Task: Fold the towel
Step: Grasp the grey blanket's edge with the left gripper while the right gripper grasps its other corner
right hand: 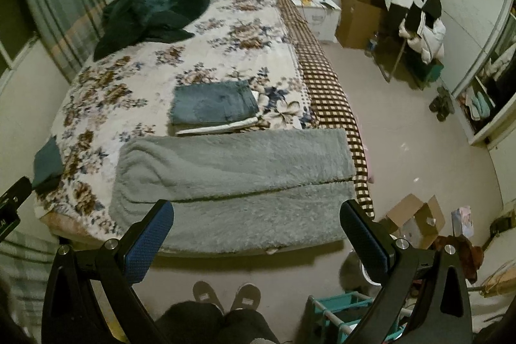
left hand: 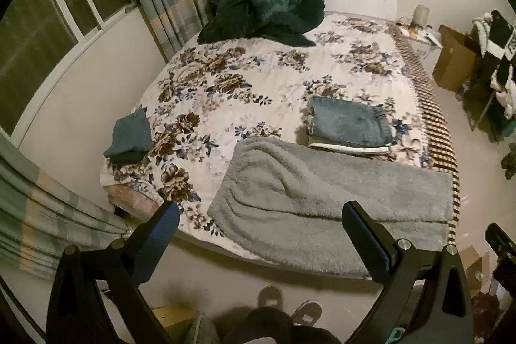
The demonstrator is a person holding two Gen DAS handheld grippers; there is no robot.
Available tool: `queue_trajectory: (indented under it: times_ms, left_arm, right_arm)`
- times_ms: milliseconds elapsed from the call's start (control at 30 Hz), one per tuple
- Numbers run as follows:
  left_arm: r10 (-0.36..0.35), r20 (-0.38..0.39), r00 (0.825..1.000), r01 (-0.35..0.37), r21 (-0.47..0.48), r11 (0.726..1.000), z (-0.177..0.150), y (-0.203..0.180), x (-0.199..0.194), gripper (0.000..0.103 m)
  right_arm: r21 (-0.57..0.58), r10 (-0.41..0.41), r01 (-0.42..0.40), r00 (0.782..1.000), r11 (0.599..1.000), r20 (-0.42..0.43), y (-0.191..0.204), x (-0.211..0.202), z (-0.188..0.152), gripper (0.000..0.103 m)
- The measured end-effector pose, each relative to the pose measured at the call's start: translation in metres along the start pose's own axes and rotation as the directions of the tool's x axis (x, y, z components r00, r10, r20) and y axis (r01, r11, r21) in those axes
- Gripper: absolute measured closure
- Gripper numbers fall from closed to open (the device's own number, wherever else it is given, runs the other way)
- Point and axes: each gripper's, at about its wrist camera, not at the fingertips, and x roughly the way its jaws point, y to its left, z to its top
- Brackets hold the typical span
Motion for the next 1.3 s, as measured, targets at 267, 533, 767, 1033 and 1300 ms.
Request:
queue_trajectory:
  times_ms: [267,533,767,1033,1300]
  left_arm:
    - [0.013,-0.174,0.985,-0.017,-0.021,1.000,0.046,-0.017,0.125,0.000]
    - [-0.091,-0.449,0.889,-0.040,-0.274,0.961,0.105,0.008,0.314,0.000]
    - [-0.139,-0.580,0.802,-0.171,-0.447,0.878,0.130,0.028,0.470,0.000]
    - [-0.223,-0.701,0.678,-0.271,-0.520,0.810,0.119,0.019,0.613,0.000]
    - [-0.164,-0.728,0.665,-0.309,-0.468,0.828,0.100,0.005,0.660,0.032]
  right_arm:
    - [0.062,-0.036,0.043,0.994,0.997,-0.102,-0.009,0.138,0.056,0.000]
    - [0.289,-0.024,0.108,0.960,0.951,-0.280,-0.037,0.322,0.117,0.000]
    - [0.478,-0.031,0.241,0.914,0.844,-0.405,-0.083,0.483,0.151,0.000]
    - [0.550,-0.054,0.382,0.852,0.743,-0.521,-0.132,0.596,0.149,0.000]
    - [0.639,-0.006,0.423,0.837,0.642,-0.548,-0.164,0.675,0.151,0.000]
